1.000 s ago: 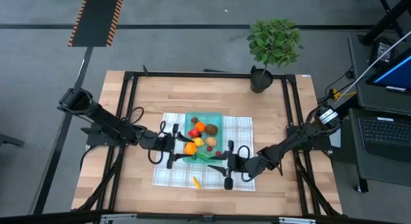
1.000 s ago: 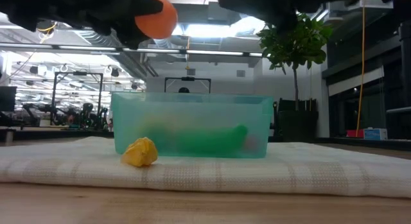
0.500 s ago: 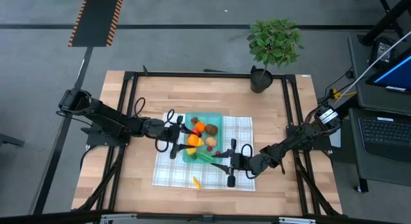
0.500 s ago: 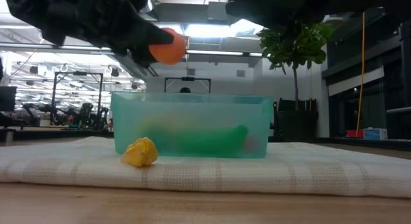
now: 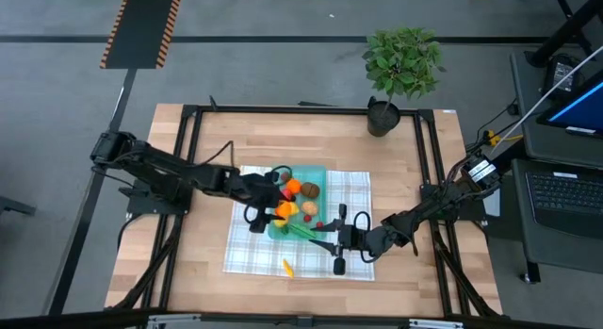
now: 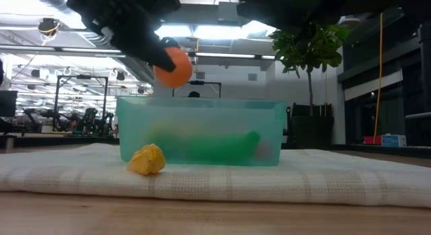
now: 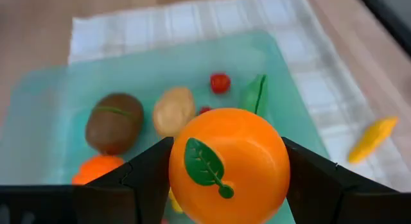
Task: Pick and placing Produce into tupperware
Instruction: Put the orange into the blue bin, then put the yellow corn into the blue bin
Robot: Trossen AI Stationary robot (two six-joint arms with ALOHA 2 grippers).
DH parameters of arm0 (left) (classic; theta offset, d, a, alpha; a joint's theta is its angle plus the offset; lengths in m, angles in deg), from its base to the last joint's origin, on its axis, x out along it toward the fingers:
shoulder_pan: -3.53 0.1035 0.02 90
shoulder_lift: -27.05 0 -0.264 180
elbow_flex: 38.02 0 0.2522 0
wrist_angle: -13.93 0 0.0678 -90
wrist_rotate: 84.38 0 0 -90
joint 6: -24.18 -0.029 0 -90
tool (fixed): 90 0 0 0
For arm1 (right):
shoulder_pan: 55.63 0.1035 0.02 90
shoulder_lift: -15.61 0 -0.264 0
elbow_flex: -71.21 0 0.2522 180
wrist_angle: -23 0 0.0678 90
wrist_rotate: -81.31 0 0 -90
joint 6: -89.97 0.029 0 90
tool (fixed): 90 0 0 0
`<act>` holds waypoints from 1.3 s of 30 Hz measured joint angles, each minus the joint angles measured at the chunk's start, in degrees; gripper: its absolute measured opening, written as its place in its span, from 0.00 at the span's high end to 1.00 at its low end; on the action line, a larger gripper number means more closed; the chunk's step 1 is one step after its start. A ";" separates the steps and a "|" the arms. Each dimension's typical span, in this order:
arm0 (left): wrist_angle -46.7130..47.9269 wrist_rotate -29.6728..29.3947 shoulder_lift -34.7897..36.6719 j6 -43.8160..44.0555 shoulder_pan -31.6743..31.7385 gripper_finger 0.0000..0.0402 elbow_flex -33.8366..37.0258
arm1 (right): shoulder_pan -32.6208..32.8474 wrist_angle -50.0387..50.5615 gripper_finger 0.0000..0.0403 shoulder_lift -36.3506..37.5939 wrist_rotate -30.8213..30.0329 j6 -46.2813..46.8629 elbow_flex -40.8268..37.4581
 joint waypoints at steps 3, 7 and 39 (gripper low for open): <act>4.78 1.75 -2.17 -0.48 0.00 0.40 -3.05 | 0.00 0.05 0.66 0.00 0.00 0.03 0.00; 7.86 3.81 -4.95 -1.11 0.00 0.40 -6.32 | 0.00 0.13 0.66 0.00 0.02 0.14 0.00; 7.56 5.28 -15.10 -1.85 -3.39 0.32 -8.50 | 0.00 2.86 0.66 0.02 0.05 1.76 -0.07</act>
